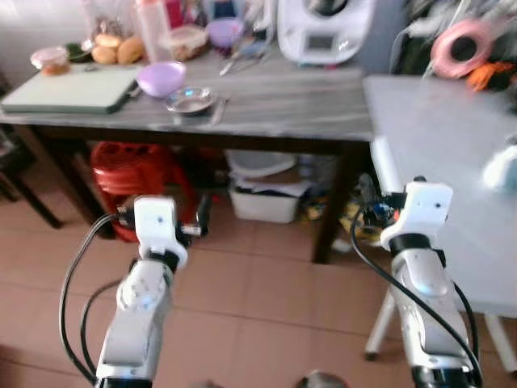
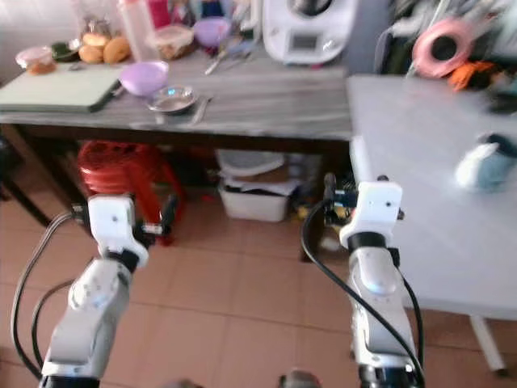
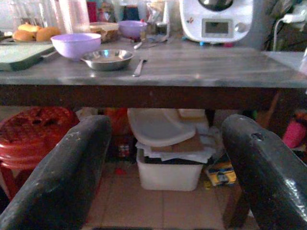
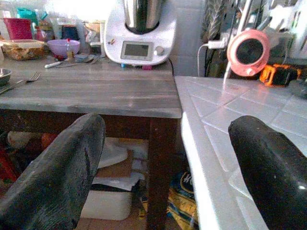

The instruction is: Setting the table

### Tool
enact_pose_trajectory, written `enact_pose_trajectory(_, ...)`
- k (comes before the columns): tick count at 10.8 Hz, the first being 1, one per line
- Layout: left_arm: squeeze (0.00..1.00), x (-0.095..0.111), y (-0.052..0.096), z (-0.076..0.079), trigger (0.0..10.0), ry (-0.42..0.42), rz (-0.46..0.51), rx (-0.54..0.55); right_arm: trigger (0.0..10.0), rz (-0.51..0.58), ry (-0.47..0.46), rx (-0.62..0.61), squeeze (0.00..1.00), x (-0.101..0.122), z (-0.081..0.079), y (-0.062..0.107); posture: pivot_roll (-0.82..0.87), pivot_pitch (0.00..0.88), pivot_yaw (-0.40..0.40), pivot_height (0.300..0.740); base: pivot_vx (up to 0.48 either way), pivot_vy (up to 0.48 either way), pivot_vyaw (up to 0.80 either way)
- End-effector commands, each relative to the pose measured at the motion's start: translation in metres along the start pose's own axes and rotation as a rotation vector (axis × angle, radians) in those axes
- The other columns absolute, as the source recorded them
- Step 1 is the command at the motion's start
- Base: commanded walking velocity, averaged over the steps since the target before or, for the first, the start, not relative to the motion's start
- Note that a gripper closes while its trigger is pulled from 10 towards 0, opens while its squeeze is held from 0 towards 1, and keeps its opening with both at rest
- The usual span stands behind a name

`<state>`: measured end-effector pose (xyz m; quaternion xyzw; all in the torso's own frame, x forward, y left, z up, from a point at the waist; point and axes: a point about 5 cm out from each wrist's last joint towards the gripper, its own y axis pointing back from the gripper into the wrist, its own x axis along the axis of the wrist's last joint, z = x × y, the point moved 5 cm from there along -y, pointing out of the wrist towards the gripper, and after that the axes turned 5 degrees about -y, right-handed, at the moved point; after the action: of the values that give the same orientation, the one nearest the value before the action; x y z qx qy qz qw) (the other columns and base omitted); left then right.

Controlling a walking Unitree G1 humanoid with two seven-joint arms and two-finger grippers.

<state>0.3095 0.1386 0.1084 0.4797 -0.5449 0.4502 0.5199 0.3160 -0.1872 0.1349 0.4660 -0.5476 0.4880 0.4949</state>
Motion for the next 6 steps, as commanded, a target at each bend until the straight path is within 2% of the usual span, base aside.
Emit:
enact_pose_trajectory(1, 0.00, -0.0034, 0.0023, -0.0067, 10.0, -0.008, -0.019, 0.017, 10.0, 0.010, -0.010, 0.044, 0.00, 0.0029, -0.0129, 0.0000, -0.01, 0.000, 0.054, 0.740, 0.000, -0.382, 0.00)
enact_pose_trajectory(6, 0.00, -0.0076, 0.0056, -0.0004, 10.0, -0.016, -0.038, 0.000, 10.0, -0.006, 0.002, 0.031, 0.00, -0.0021, -0.0074, -0.0044, -0.01, 0.000, 0.056, 0.740, 0.000, -0.373, 0.00)
